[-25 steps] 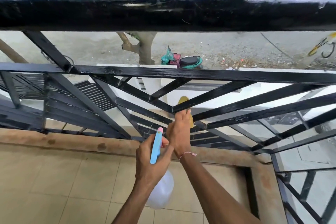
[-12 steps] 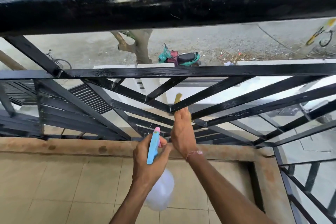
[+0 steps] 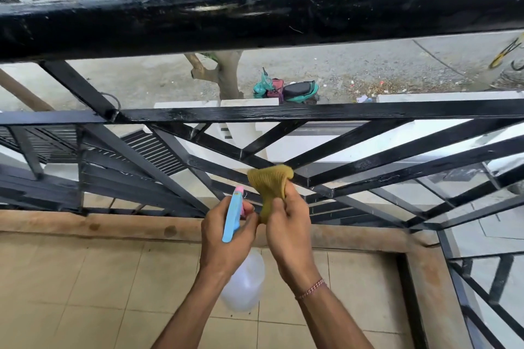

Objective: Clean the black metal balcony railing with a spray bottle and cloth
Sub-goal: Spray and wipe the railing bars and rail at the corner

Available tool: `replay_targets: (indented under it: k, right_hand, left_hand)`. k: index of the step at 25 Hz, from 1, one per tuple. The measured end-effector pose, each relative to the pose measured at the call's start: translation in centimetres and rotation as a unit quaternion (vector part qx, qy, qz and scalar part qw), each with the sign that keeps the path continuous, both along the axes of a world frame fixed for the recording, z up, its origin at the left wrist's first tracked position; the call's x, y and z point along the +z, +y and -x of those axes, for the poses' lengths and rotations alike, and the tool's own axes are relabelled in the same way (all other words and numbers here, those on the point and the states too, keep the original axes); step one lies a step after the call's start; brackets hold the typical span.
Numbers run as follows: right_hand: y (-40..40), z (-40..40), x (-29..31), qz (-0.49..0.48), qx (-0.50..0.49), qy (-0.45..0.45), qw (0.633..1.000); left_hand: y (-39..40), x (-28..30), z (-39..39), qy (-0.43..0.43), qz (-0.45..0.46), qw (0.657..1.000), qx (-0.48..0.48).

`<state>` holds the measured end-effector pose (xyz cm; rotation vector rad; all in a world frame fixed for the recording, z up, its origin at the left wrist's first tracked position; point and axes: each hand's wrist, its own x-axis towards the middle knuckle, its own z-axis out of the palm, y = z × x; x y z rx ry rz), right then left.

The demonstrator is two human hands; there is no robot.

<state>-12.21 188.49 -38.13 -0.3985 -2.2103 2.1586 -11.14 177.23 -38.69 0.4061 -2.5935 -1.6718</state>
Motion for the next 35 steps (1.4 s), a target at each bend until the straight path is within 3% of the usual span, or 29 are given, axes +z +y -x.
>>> replay_targets:
  k: [3, 7, 12, 16, 19, 21, 26, 31, 35]
  right_hand:
    - [-1.3, 2.6, 1.2, -0.109, 0.025, 0.052, 0.992]
    - [-3.9, 6.4, -1.8, -0.327, 0.108, 0.051, 0.937]
    - [-3.5, 4.4, -2.6, -0.403, 0.154, 0.067, 0.900]
    - [-3.0, 1.7, -1.4, -0.312, 0.155, 0.008, 0.937]
    - [-2.8, -0.1, 0.9, -0.138, 0.106, -0.029, 0.984]
    - [-2.9, -0.6, 2.5, -0.068, 0.075, 0.009, 0.995]
    - [-6.4, 3.6, 5.5, -0.146, 0.078, 0.105, 0.981]
    - [-9.5, 6.3, 2.7, -0.309, 0.141, 0.154, 0.928]
    - [-8.1, 4.9, 1.0, -0.524, 0.140, 0.177, 0.821]
  left_hand:
    - [-0.8, 0.4, -0.2, -0.007, 0.004, 1.000, 0.019]
    - [-1.9, 0.2, -0.9, 0.001, -0.001, 1.000, 0.031]
    - [-3.2, -0.3, -1.0, 0.003, 0.022, 1.000, 0.022]
    - [-3.1, 0.6, -0.7, 0.006, 0.014, 1.000, 0.017]
    - [-3.5, 1.1, -0.4, 0.012, -0.002, 1.000, 0.008]
    - [-4.0, 1.2, -0.4, 0.016, -0.009, 1.000, 0.008]
    - [-5.1, 0.7, -0.7, 0.001, -0.018, 0.999, 0.038]
    - [-6.7, 1.3, -0.7, -0.012, -0.027, 0.997, 0.068]
    - [-7.1, 1.5, -0.9, -0.005, 0.003, 0.999, 0.047]
